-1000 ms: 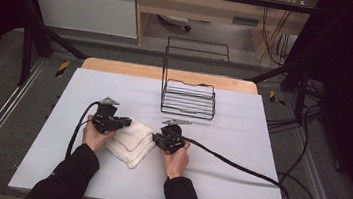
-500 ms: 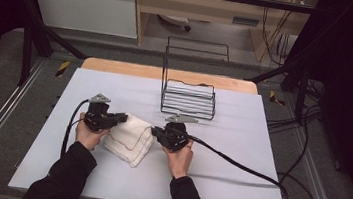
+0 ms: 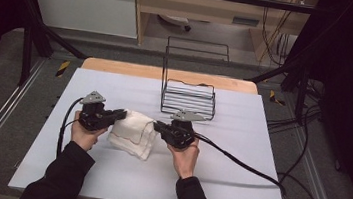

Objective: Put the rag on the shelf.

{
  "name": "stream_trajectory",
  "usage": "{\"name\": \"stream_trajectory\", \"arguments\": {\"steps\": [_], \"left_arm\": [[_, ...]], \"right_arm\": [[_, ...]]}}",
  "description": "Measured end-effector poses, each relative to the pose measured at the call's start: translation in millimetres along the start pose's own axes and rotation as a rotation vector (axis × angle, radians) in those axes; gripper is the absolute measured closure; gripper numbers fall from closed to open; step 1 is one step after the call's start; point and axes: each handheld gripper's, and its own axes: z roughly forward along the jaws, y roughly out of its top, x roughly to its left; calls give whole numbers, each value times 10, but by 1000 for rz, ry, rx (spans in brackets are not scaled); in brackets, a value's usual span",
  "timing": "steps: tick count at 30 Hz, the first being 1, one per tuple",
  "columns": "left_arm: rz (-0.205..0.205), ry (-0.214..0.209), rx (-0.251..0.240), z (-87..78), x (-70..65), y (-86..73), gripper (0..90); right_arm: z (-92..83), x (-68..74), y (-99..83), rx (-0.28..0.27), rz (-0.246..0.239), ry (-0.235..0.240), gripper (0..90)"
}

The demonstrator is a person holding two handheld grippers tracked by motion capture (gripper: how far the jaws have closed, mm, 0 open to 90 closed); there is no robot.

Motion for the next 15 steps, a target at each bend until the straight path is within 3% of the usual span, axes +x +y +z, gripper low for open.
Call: {"name": "stream_trajectory", "arguments": {"steps": [15], "left_arm": [[23,-12,-84,-111,-229,115,823]], "right_arm": [[-279,-11,170,-39,-77,-11,847]]}}
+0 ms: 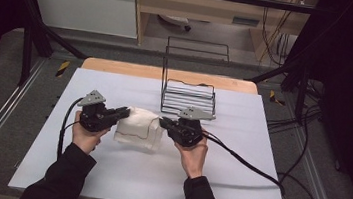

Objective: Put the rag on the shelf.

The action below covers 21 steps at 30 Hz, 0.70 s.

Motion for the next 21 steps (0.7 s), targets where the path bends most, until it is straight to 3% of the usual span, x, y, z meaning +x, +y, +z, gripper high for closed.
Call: {"name": "stream_trajectory", "arguments": {"steps": [21], "left_arm": [[19,-14,-88,76,-314,328,824]], "right_arm": [[-391,-117,255,-71,-58,-52,847]]}}
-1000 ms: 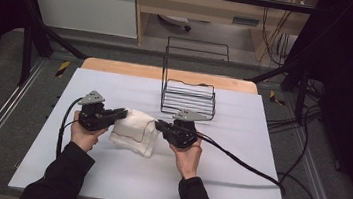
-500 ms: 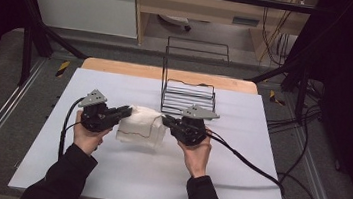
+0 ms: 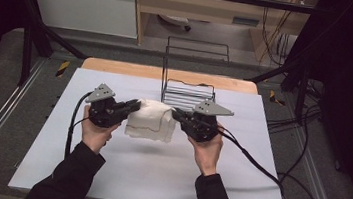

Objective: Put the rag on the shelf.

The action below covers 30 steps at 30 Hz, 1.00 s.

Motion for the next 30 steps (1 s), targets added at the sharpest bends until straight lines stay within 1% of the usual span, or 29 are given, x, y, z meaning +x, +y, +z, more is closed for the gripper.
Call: {"name": "stream_trajectory", "arguments": {"steps": [5,7,13,17,30], "left_arm": [[10,-7,-31,48,-54,113,825],[17,-7,-42,63,-78,157,825],[31,-4,-75,96,-134,283,825],[33,-8,-95,121,-151,357,825],[62,-11,-125,241,-237,546,825]], "right_arm": [[-90,-57,76,-27,-5,-14,847],[-141,-81,126,-42,-13,-28,848],[-212,-108,209,-70,-25,-44,848],[-259,-130,268,-92,-30,-54,848],[-392,-228,421,-136,-42,-87,848]]}}
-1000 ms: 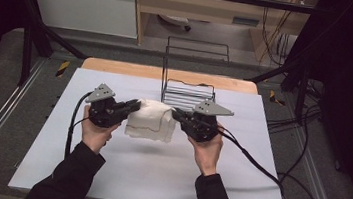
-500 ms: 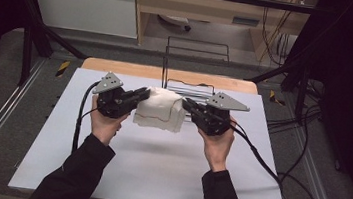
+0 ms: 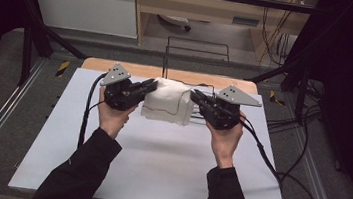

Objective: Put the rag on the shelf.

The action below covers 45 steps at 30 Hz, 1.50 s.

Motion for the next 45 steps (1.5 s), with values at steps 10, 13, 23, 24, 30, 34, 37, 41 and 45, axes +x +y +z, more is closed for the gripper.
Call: {"name": "stream_trajectory", "arguments": {"steps": [10,13,23,24,30,34,37,41,45], "left_arm": [[21,3,-31,111,-64,179,825],[18,5,-41,143,-75,231,825],[34,13,-65,231,-123,431,826],[33,15,-69,242,-132,449,826],[45,22,-79,292,-149,563,826],[43,21,-93,312,-144,643,826],[47,25,-104,327,-140,705,826],[50,32,-114,351,-129,807,826],[61,38,-122,372,-126,919,826]], "right_arm": [[-73,-100,171,-30,-14,-33,848],[-89,-129,210,-41,-12,-39,848],[-143,-217,349,-76,-13,-62,848],[-148,-225,365,-79,-12,-65,848],[-158,-277,484,-99,-21,-85,848],[-153,-315,560,-114,-17,-93,848],[-145,-338,619,-123,-16,-100,848],[-130,-363,709,-136,-22,-110,848],[-110,-410,795,-148,-21,-121,849]]}}
